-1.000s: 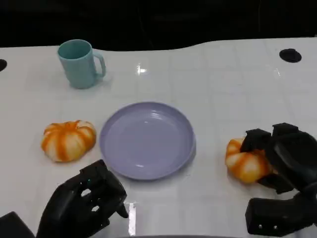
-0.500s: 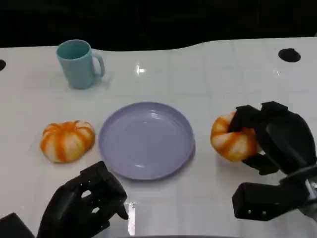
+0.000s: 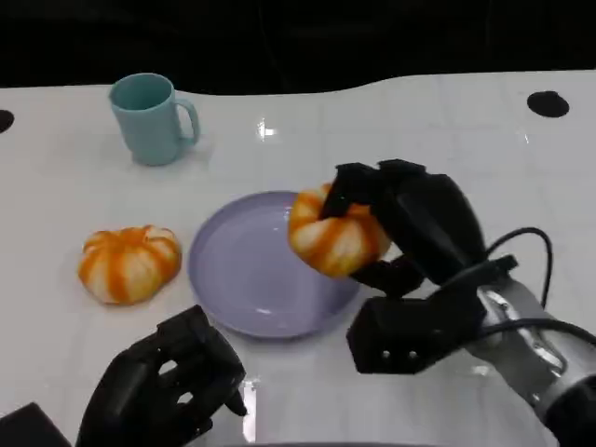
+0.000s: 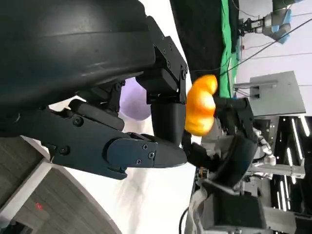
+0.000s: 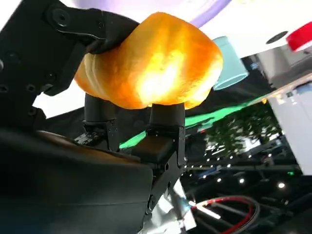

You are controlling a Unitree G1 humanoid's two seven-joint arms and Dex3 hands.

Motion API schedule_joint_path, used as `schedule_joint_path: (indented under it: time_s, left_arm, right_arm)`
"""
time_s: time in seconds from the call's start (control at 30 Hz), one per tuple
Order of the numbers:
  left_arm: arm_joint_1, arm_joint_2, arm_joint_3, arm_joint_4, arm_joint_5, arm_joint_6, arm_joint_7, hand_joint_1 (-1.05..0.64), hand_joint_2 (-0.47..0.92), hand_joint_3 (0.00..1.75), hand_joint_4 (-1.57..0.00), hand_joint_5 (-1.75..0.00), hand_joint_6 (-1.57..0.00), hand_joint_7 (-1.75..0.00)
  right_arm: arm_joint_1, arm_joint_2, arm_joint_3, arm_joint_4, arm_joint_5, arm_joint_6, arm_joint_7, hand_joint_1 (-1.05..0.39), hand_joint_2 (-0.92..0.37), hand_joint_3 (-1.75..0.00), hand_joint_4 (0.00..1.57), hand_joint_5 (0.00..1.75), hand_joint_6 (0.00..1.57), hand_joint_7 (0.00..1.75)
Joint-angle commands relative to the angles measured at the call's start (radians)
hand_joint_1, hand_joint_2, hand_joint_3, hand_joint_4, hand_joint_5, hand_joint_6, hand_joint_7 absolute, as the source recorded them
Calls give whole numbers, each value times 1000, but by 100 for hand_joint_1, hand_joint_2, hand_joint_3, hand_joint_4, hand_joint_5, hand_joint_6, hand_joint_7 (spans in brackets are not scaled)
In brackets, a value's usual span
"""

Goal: Grasp the bread from the table and place it into the plate.

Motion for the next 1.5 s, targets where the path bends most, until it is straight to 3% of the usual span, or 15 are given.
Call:
schedule_joint_path:
  time_s: [0.03,0.3,0.47,0.5,0.53,0.57,0.63,0.7,0.93,1.5]
  left_arm:
    - [6,6,-2,-14,7,-15,6,-56,92,32,-62,-175,-58,-150]
    - [7,7,-7,-19,9,-12,6,-55,92,33,-62,-175,-57,-150]
    - [9,2,-11,-20,12,-13,12,-57,92,32,-62,-175,-58,-149]
    - [9,1,-12,-21,17,-16,16,-56,92,32,-62,-175,-58,-149]
    - [9,0,-13,-23,21,-18,19,-57,92,32,-62,-175,-58,-150]
    - [9,-1,-14,-24,26,-19,22,-57,92,32,-63,-175,-59,-150]
    - [9,-2,-15,-26,31,-20,26,-56,92,33,-63,-175,-59,-150]
    - [9,-2,-16,-29,29,-17,24,-55,92,34,-63,-175,-58,-151]
    - [8,1,-16,-29,27,-17,19,-55,92,34,-63,-175,-57,-152]
    - [19,4,-10,-47,16,-12,20,-56,92,34,-64,-175,-57,-153]
  right_arm:
    - [-75,50,13,82,26,-3,14,-19,-25,-142,98,175,74,174]
    - [-182,111,53,252,13,16,12,-19,-29,-130,94,175,76,161]
    - [-240,148,55,362,39,17,47,-18,-37,-113,83,173,87,110]
    - [-251,146,62,369,35,28,73,-21,-43,-99,79,156,85,94]
    - [-260,143,71,372,28,42,101,-26,-56,-72,63,112,73,64]
    - [-266,139,80,371,21,56,126,-28,-66,-54,60,87,71,45]
    - [-272,132,97,362,9,75,157,-34,-79,-27,51,48,62,16]
    - [-268,125,104,349,10,81,182,-40,-84,-17,41,32,53,4]
    - [-237,101,127,280,2,109,243,-53,-92,-10,28,30,37,0]
    - [-70,6,95,-48,52,126,367,-54,-92,-12,28,40,39,1]
